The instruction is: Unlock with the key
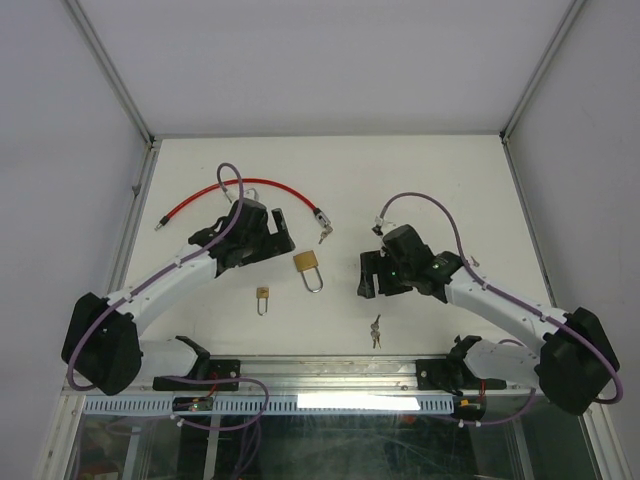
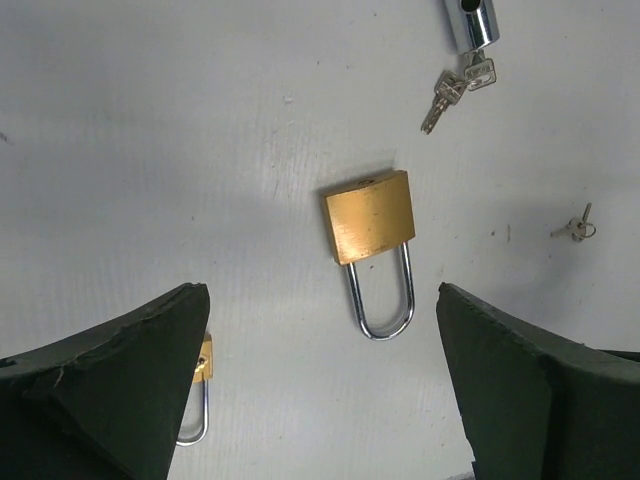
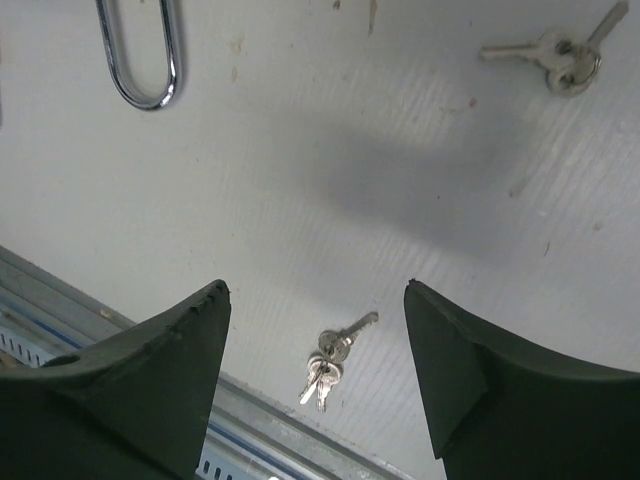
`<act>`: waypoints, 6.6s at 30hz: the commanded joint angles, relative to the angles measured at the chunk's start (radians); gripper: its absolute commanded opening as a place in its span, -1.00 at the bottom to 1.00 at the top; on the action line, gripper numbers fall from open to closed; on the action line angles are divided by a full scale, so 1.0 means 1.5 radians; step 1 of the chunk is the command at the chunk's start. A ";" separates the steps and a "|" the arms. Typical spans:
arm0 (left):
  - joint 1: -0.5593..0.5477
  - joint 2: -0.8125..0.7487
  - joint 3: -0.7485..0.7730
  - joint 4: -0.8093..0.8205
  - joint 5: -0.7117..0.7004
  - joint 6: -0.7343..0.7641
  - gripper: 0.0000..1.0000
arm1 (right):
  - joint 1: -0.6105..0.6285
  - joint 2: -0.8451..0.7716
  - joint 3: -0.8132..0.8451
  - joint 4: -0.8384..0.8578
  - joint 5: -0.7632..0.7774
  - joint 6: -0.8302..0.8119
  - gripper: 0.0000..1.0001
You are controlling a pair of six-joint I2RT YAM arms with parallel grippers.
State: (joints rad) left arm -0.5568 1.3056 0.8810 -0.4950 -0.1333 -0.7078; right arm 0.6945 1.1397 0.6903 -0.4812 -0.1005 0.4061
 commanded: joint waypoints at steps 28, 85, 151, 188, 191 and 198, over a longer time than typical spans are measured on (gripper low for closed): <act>0.007 -0.043 -0.074 0.100 0.045 -0.032 0.98 | 0.262 0.188 0.024 -0.126 0.205 0.237 -0.42; -0.067 0.175 -0.007 0.159 0.185 -0.078 0.98 | 0.092 0.038 0.028 0.015 0.221 0.040 0.34; -0.117 0.432 0.360 -0.148 0.062 0.421 -0.14 | 0.091 -0.127 -0.068 0.080 0.252 0.013 0.56; -0.043 0.113 0.090 0.009 -0.003 -0.218 0.76 | 0.142 0.181 0.094 0.057 0.144 -0.040 0.26; -0.021 0.054 0.059 0.021 -0.006 -0.205 0.85 | 0.148 0.207 0.111 0.045 0.140 -0.042 0.20; 0.002 -0.074 -0.026 0.079 -0.015 -0.157 0.98 | 0.161 0.259 0.153 0.002 0.157 -0.038 0.11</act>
State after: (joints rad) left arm -0.5564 1.3003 0.8932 -0.4728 -0.1341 -1.0012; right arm 0.9249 1.5059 0.8581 -0.4480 0.1169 0.3565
